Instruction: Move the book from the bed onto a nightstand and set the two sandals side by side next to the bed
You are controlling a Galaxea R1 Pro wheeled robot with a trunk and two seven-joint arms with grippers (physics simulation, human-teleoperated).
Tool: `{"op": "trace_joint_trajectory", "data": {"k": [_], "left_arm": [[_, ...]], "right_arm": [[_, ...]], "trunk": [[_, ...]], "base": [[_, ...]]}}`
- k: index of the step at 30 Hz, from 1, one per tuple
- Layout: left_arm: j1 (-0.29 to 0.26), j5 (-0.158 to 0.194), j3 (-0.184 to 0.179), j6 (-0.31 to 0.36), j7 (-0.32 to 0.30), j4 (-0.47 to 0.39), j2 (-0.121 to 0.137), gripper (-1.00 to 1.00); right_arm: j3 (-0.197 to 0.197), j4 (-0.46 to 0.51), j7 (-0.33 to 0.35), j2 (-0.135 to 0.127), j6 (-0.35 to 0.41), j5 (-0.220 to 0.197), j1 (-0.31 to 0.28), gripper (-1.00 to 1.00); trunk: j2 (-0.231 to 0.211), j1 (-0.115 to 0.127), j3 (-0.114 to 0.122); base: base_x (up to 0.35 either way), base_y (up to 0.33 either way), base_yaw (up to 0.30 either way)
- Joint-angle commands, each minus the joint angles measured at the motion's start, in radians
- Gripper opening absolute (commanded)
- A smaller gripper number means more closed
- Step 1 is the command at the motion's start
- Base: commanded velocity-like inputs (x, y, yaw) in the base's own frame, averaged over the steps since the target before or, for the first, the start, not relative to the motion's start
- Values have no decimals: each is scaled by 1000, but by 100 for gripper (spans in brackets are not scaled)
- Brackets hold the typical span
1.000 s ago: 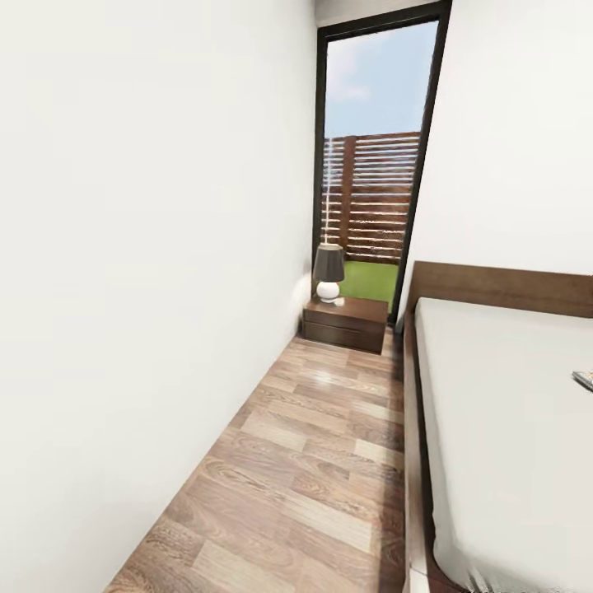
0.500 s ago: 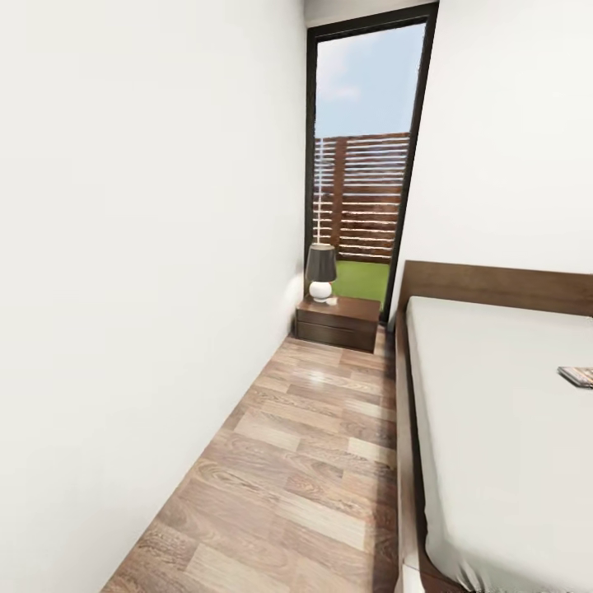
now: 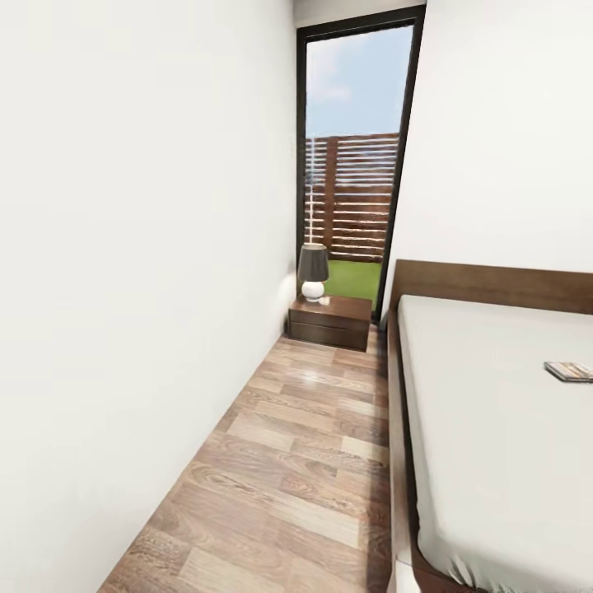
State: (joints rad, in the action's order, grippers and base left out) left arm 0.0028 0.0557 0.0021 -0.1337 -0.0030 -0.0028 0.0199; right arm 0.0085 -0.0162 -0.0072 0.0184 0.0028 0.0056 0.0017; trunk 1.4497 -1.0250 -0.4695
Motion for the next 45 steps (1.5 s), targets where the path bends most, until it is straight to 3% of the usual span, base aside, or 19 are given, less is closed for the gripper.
{"op": "trace_joint_trajectory", "data": {"k": [1,45], "left_arm": [[0,6,-1,-3,0,0,0,100],[0,6,0,-3,0,0,0,100]], "right_arm": [[1,0,-1,0,0,1,0,100],[1,-1,-1,0,0,1,0,100]], "trunk": [[0,0,0],[0,0,0]], "base": [[0,0,-86],[0,0,-86]]}}
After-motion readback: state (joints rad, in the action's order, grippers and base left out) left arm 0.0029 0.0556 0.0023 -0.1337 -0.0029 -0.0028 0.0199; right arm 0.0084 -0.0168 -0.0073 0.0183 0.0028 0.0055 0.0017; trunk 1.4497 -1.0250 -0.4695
